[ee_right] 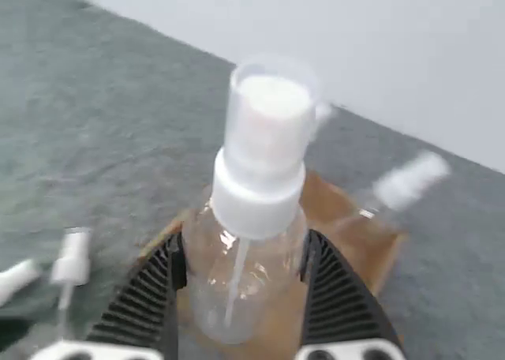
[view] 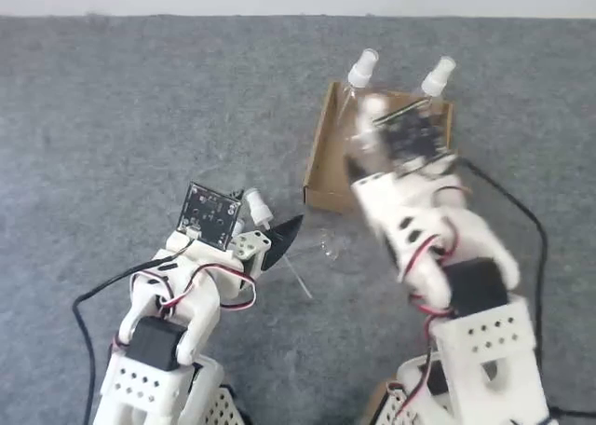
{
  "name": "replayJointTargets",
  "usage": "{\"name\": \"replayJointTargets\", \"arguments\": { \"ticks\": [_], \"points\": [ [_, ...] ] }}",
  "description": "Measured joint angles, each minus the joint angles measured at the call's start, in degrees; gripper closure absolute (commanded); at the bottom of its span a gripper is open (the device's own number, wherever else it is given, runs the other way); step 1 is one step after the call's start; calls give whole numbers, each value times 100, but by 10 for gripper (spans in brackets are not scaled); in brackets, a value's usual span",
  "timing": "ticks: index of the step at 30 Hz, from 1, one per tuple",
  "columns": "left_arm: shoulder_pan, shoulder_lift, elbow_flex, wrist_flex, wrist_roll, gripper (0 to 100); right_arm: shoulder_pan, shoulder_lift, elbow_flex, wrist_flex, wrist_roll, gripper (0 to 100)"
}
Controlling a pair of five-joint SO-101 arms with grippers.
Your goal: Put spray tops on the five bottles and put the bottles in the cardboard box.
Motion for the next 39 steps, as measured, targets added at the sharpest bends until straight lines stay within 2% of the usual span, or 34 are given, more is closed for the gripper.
{"name": "replayJointTargets", "arguments": {
  "ticks": [4, 11, 18, 28, 39],
  "points": [
    [0, 0, 0, 0, 0, 803, 598, -9, 88, -492, 0, 993],
    [-9, -26, 149, -97, 0, 993, 941, 396, 747, -1697, 35, 993],
    [-484, -44, 176, -308, 0, 988, 862, 1732, 826, -2866, 0, 993],
    [-466, -44, 237, -352, 0, 988, 149, 3200, 826, -4167, -422, 993],
    [-466, -44, 237, -352, 0, 988, 97, 4466, 826, -5275, -475, 993]
  ]
}}
